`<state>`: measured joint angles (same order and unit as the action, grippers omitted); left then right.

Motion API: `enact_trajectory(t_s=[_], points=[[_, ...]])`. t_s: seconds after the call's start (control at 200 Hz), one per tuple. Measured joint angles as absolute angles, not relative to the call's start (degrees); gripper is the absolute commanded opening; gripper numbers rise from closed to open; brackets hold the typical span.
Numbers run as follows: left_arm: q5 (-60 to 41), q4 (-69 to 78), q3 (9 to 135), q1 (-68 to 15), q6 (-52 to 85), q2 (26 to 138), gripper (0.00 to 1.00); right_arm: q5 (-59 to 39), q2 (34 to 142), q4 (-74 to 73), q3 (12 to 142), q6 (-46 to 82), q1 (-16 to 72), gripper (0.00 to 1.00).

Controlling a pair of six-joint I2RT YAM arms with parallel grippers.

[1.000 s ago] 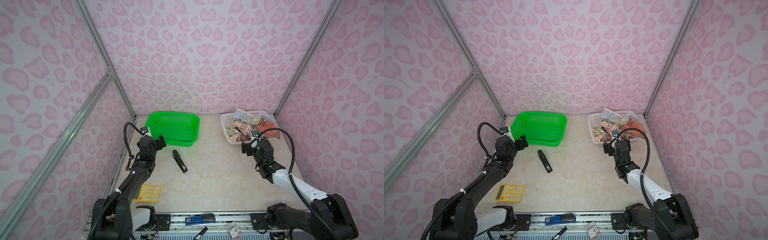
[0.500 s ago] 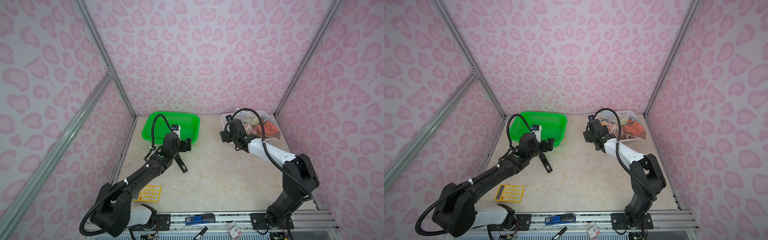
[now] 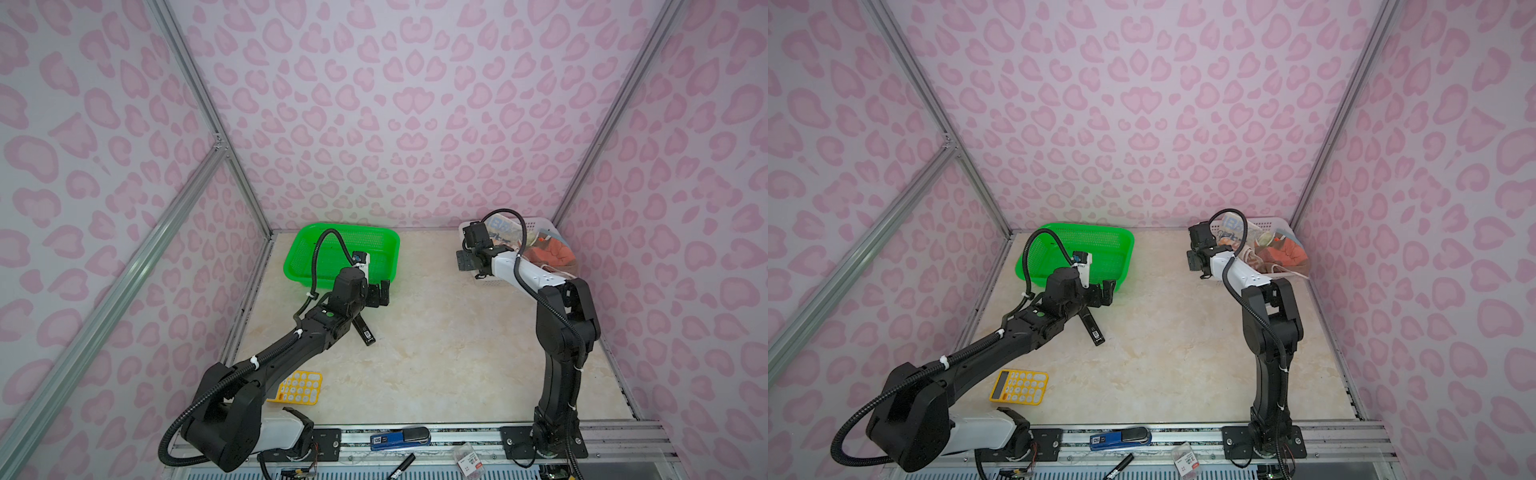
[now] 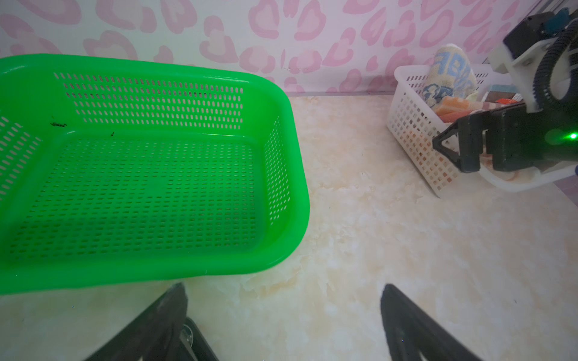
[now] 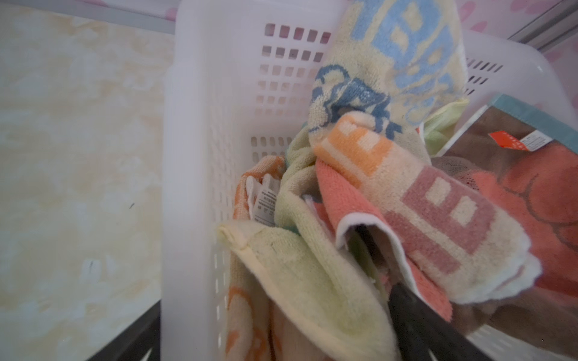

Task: Fold and stack the towels
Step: 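Grasp a towel in the white basket with right gripper while left moves forward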

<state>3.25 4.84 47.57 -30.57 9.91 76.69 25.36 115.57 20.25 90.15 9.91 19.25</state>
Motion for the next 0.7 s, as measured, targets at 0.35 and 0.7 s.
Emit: enact_trajectory(t_s=[0.35, 0.7], points=[[3.75, 4.19, 47.79, -31.24, 9.78, 76.99, 0.98, 20.05, 111.74, 21.08, 92.88, 7.16, 15.33, 1.0], [3.29, 3.7, 48.97, -31.4, 9.28, 77.06, 0.98, 20.14, 104.81, 23.18, 90.24, 9.37, 10.83, 0.86]])
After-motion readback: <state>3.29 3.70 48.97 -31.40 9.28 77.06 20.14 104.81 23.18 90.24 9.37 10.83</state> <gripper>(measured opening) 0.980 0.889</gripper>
